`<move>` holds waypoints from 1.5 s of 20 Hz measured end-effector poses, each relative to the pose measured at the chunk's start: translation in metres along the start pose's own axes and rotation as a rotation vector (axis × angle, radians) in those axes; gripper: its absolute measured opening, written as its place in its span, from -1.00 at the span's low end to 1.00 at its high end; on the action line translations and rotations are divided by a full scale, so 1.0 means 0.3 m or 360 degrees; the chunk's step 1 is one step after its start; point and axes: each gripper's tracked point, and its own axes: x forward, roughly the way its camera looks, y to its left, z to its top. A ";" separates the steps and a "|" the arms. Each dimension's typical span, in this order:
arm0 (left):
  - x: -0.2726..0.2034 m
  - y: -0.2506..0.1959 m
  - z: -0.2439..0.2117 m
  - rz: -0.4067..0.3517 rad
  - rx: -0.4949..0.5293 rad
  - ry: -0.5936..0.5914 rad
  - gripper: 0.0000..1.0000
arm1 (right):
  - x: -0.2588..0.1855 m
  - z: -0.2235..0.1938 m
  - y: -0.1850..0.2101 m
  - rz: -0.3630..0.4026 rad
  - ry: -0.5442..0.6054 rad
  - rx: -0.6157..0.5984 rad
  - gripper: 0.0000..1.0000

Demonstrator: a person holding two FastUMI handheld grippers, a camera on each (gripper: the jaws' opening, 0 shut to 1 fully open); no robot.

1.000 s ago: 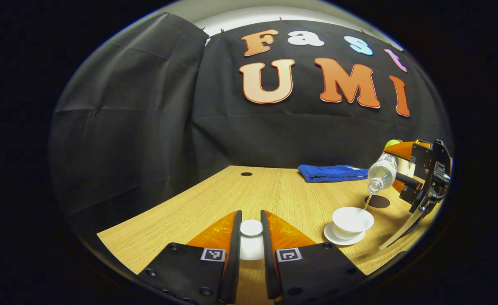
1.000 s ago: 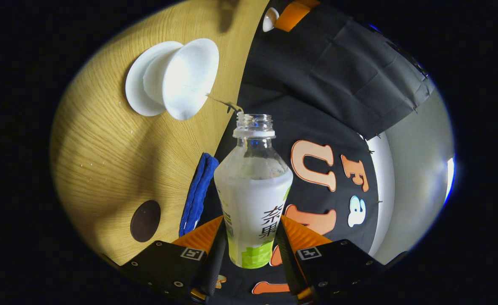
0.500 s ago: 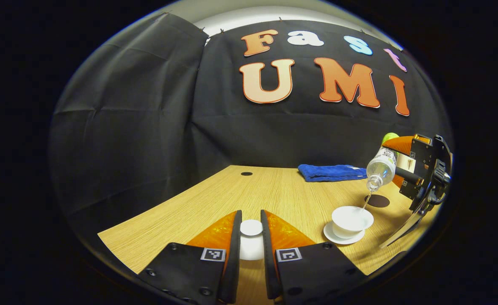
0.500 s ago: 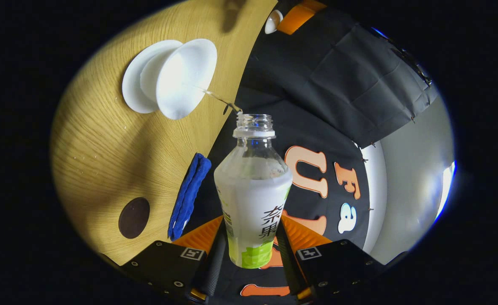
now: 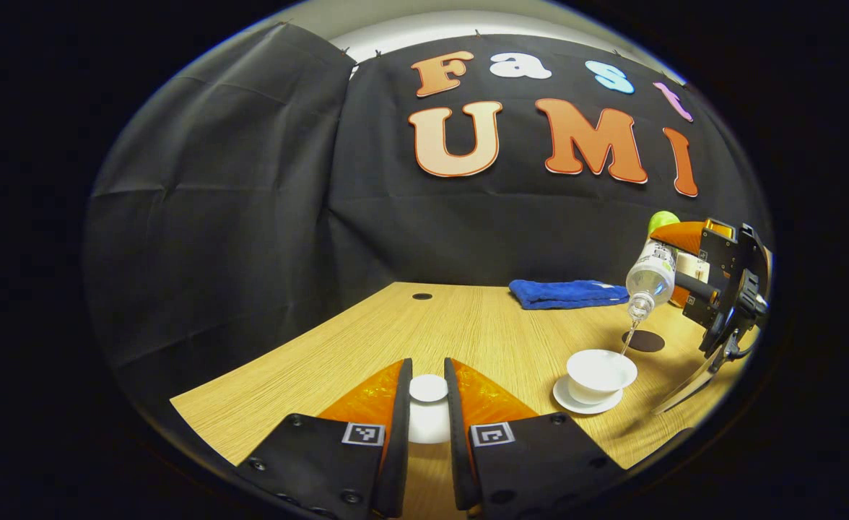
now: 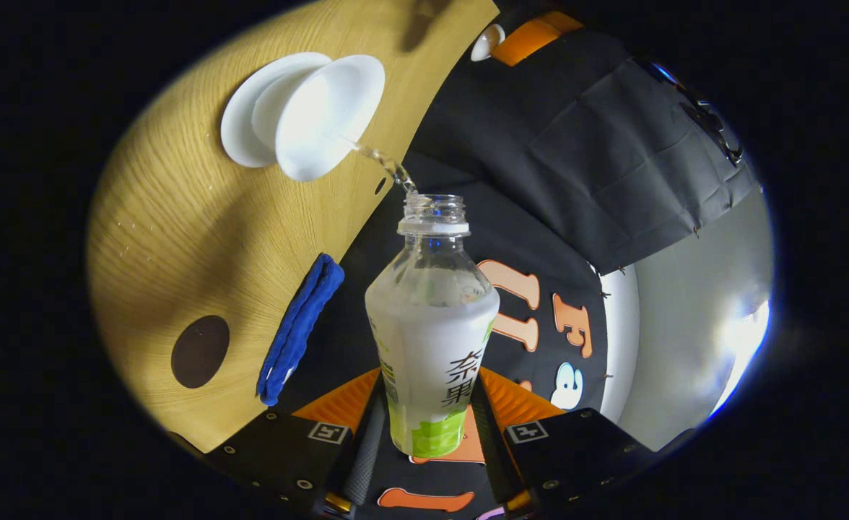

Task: Open the teacup lid with one hand, grasp the water bottle and pour water into the teacup with the other hand; after pouring, place the water bottle on the coaster and then close the teacup lid.

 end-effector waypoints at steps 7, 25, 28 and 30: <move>-0.004 -0.003 0.005 -0.0003 0.0003 -0.0001 -0.41 | -0.014 0.022 -0.023 -0.0118 -0.0010 -0.0095 0.29; -0.021 -0.018 0.044 -0.0010 -0.0007 -0.0032 -0.47 | -0.031 0.065 -0.037 -0.0242 -0.0108 -0.0271 0.29; -0.005 -0.040 0.023 -0.0025 0.0004 -0.0021 -0.41 | -0.055 0.097 0.002 -0.0165 -0.0138 -0.0198 0.29; -0.011 -0.052 0.023 -0.0036 0.0016 -0.0018 -0.47 | -0.088 0.125 0.035 -0.0082 -0.0148 -0.0108 0.29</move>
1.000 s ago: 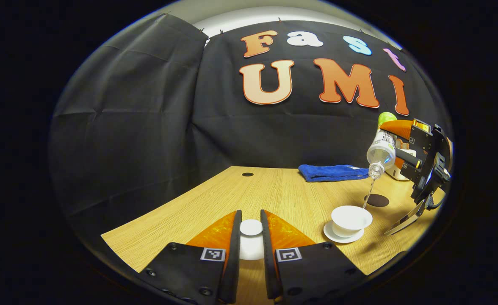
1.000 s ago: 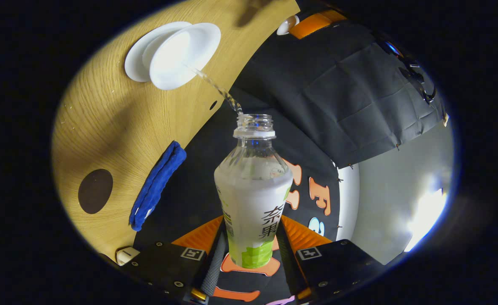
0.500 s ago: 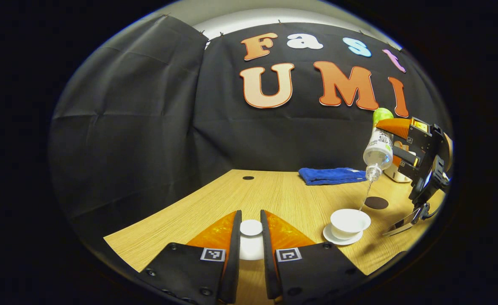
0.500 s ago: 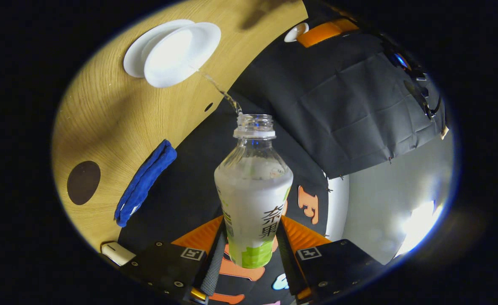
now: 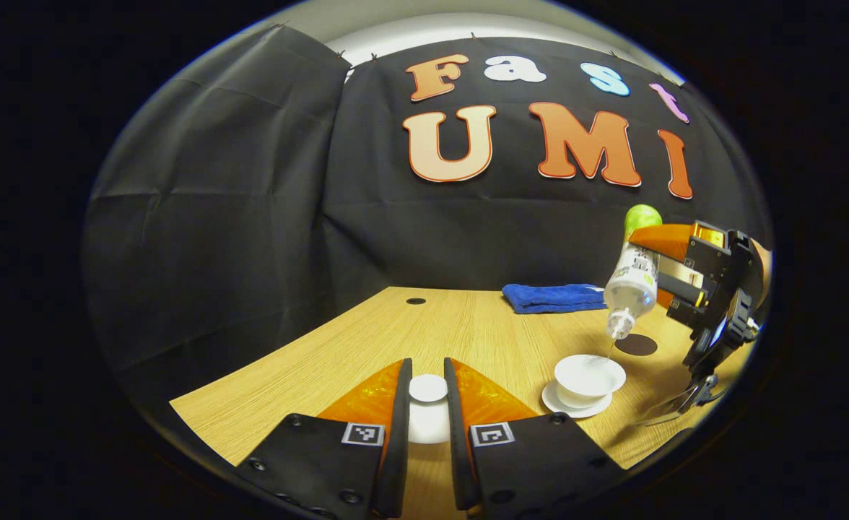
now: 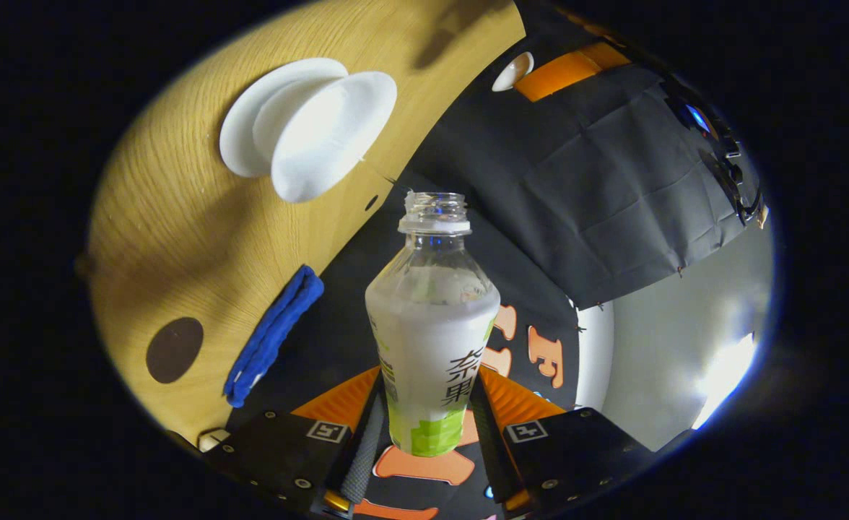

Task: Open the teacup lid with one hand, grasp the water bottle and pour water into the teacup with the other hand; after pouring, place the water bottle on the coaster and then close the teacup lid.

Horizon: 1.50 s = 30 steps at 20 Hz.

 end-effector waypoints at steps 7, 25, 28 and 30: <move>0.013 -0.053 0.009 -0.0061 -0.0023 -0.0007 -0.41 | -0.132 0.059 0.008 0.0361 0.0018 0.0699 0.30; 0.067 -0.350 0.076 -0.0282 -0.0022 -0.0032 -0.41 | -0.011 -0.266 0.221 0.0540 0.0627 0.2927 0.31; 0.075 -0.384 0.085 -0.0298 -0.0031 -0.0035 -0.41 | -0.026 -0.264 0.289 0.0588 0.0730 0.3137 0.31; 0.082 -0.412 0.075 -0.0304 -0.0022 -0.0023 -0.47 | -0.036 -0.265 0.317 0.0606 0.0769 0.3286 0.31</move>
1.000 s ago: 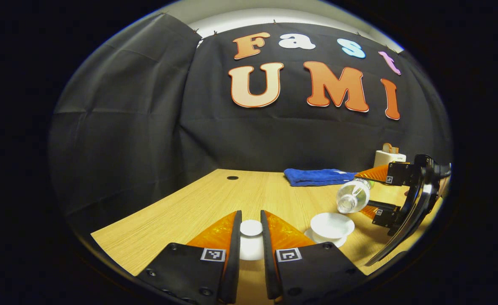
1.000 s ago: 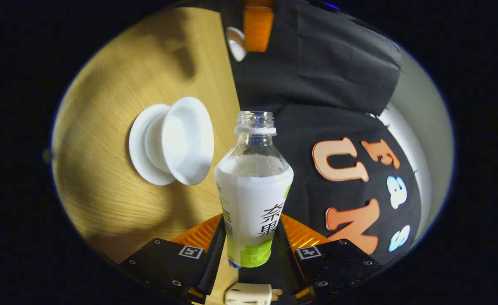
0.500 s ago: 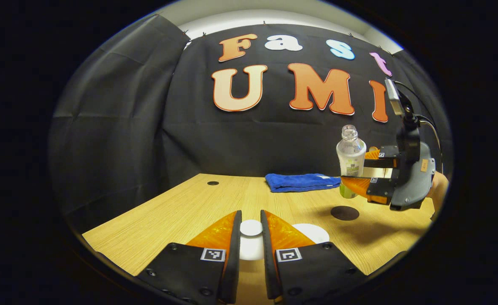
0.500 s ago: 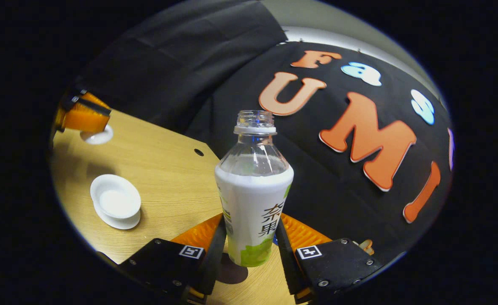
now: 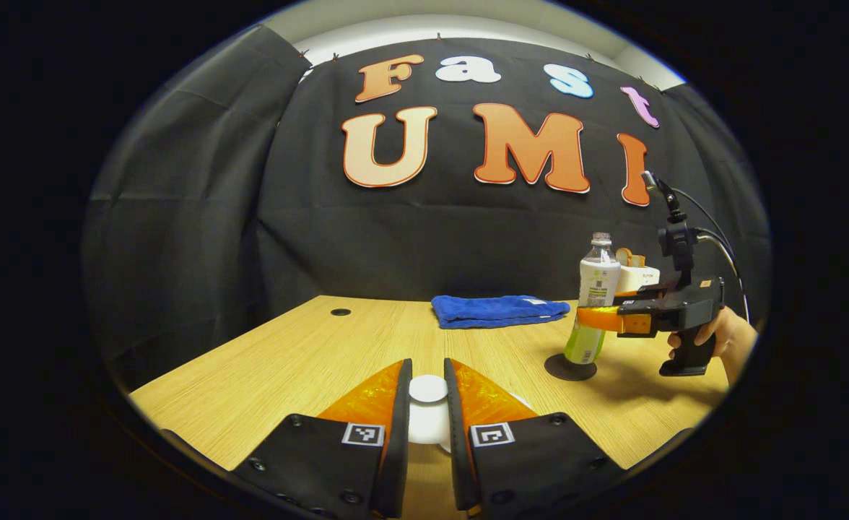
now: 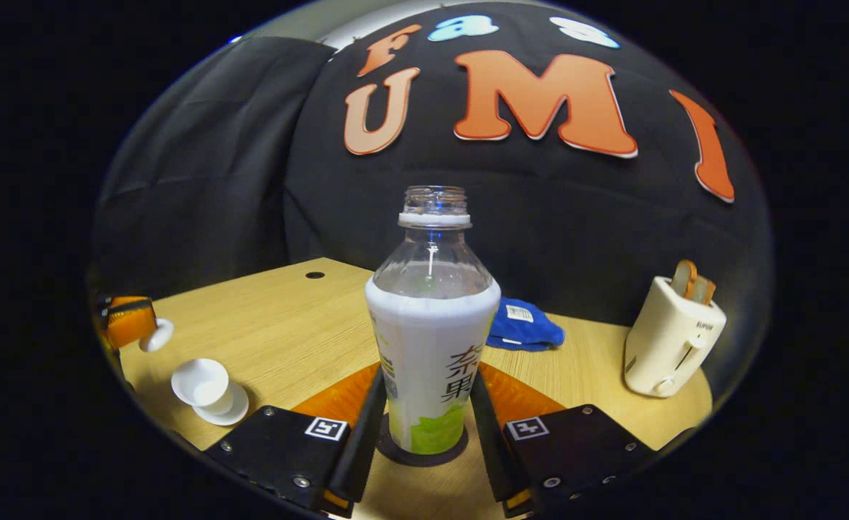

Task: Open the teacup lid with one hand, grasp the water bottle and pour water into the teacup with the other hand; after pouring, place the water bottle on the coaster and then close the teacup lid.

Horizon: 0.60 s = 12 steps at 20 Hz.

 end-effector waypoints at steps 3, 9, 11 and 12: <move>0.015 -0.029 -0.007 -0.0018 -0.0002 0.0013 -0.41 | 0.006 -0.017 0.005 0.0003 0.0024 0.0075 0.31; 0.058 -0.094 -0.029 -0.0058 -0.0013 0.0053 -0.41 | 0.006 -0.018 0.011 0.0017 0.0027 0.0103 0.31; 0.072 -0.109 -0.030 -0.0066 0.0000 0.0058 -0.47 | 0.007 -0.022 0.001 0.0011 0.0011 0.0059 0.31; 0.078 -0.115 -0.036 -0.0072 0.0003 0.0067 -0.41 | 0.017 -0.028 0.000 0.0007 0.0008 0.0028 0.25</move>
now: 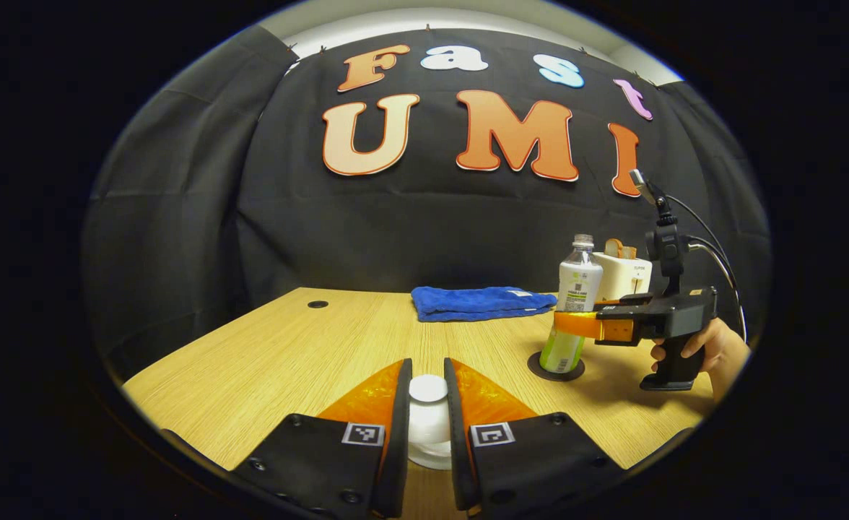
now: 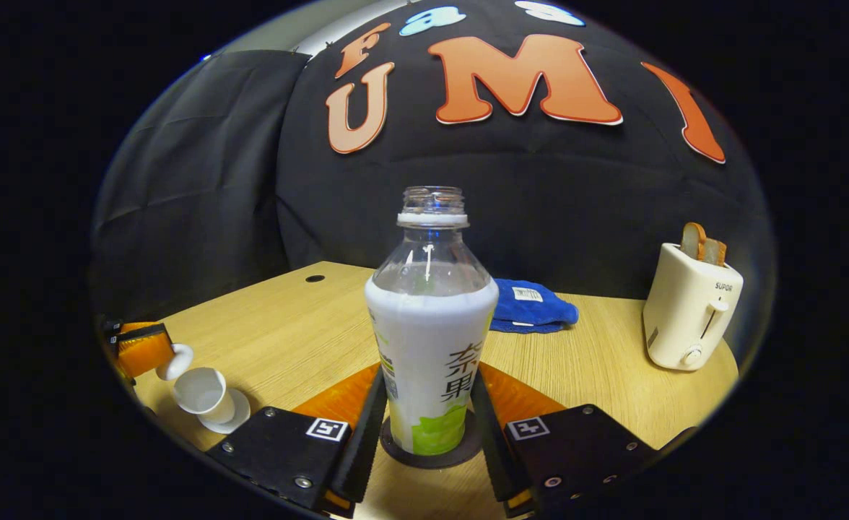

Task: Open the teacup lid with one hand, grasp the water bottle and pour water into the teacup with the other hand; after pouring, place the water bottle on the coaster and then close the teacup lid.

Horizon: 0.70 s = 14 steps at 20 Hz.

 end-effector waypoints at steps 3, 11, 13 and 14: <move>0.020 -0.019 -0.025 -0.0013 0.0011 0.0027 -0.41 | 0.002 0.003 -0.006 -0.0027 -0.0021 -0.0073 0.36; 0.042 -0.080 -0.090 -0.0047 0.0086 0.0085 -0.41 | -0.050 0.023 0.000 -0.0032 -0.0042 -0.0142 0.70; 0.040 -0.080 -0.110 -0.0044 0.0093 0.0109 -0.41 | -0.078 0.024 -0.007 -0.0042 -0.0058 -0.0154 0.75; 0.044 -0.080 -0.117 -0.0039 0.0093 0.0119 -0.41 | -0.090 0.028 -0.011 -0.0043 -0.0062 -0.0151 0.79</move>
